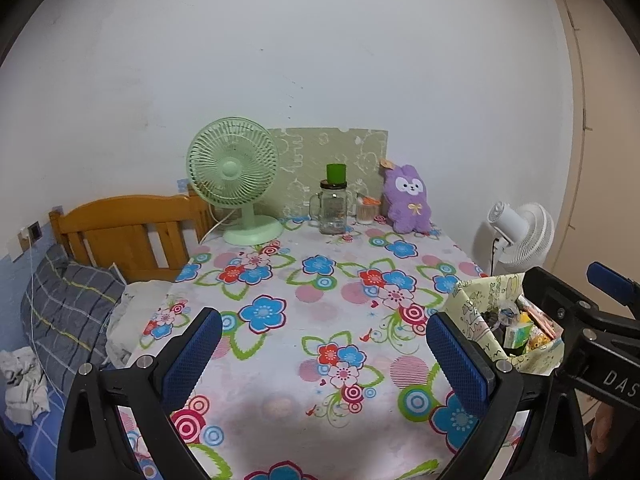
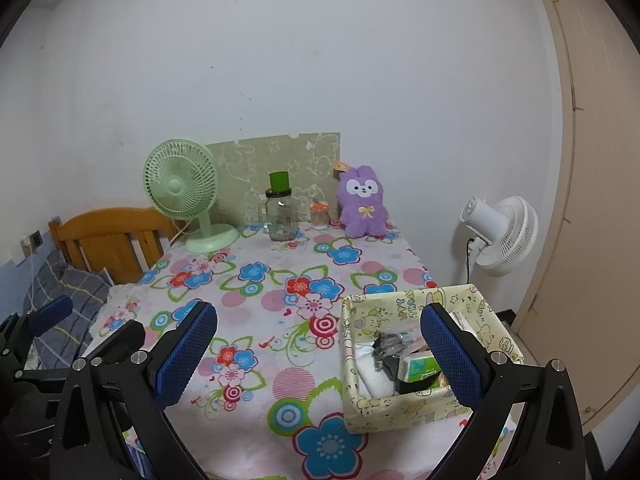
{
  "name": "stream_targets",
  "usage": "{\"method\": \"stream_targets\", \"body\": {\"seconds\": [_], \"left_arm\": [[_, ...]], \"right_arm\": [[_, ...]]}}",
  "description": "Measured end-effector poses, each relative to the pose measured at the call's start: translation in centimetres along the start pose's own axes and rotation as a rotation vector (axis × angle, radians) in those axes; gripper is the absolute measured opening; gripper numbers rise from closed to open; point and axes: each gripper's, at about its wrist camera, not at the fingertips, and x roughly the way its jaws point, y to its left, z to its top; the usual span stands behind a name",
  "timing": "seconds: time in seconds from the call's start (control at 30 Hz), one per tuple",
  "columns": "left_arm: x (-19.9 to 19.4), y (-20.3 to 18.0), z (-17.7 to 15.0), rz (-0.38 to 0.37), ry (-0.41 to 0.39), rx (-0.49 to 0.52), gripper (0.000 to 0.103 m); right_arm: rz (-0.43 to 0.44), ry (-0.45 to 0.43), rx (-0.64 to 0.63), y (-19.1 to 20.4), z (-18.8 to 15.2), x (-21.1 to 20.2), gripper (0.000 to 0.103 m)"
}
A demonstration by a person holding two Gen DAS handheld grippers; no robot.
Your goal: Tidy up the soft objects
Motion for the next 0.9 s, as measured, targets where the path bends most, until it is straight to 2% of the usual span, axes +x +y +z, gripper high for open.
{"method": "stream_targets", "body": {"seconds": [0.9], "left_arm": [[-1.2, 0.2, 0.2, 0.004, -0.025, -0.020, 0.103]], "right_arm": [[-0.010, -0.018, 0.013, -0.6, -0.2, -1.2, 0.103]]}}
